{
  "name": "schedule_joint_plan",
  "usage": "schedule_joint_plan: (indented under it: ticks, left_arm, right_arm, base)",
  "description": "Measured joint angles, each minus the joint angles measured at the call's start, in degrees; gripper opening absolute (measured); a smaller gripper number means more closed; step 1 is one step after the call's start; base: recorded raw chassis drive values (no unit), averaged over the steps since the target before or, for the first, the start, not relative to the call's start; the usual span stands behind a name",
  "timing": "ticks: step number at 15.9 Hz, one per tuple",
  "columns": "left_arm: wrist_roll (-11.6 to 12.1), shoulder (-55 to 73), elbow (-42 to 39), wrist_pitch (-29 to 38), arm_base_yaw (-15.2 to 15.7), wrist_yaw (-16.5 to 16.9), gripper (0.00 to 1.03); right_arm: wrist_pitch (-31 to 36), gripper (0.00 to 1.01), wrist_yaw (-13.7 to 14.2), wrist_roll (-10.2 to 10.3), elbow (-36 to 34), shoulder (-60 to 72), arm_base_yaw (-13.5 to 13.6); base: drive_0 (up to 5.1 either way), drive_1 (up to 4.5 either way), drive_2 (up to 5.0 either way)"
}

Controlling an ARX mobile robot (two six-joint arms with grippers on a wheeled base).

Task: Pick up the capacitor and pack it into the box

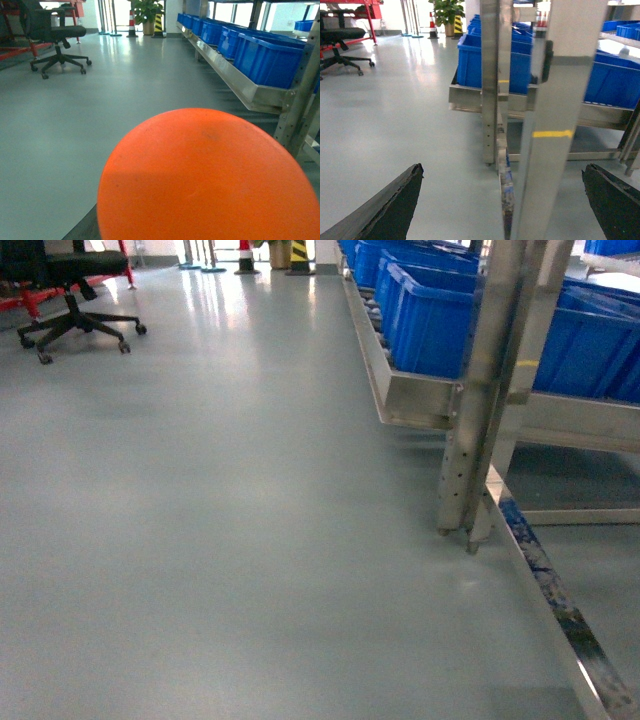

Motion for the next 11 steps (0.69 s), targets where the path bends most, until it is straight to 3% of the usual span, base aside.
schedule_joint_plan:
  ticks: [11]
  left_arm:
    - [0.0,0.0,0.0,0.0,0.0,0.1,0.44]
  right_arm:
    - [-0.1,0.98,0.0,0.0,0.0,0.0,0.0]
  base:
    - [-5.0,2.37,2.4]
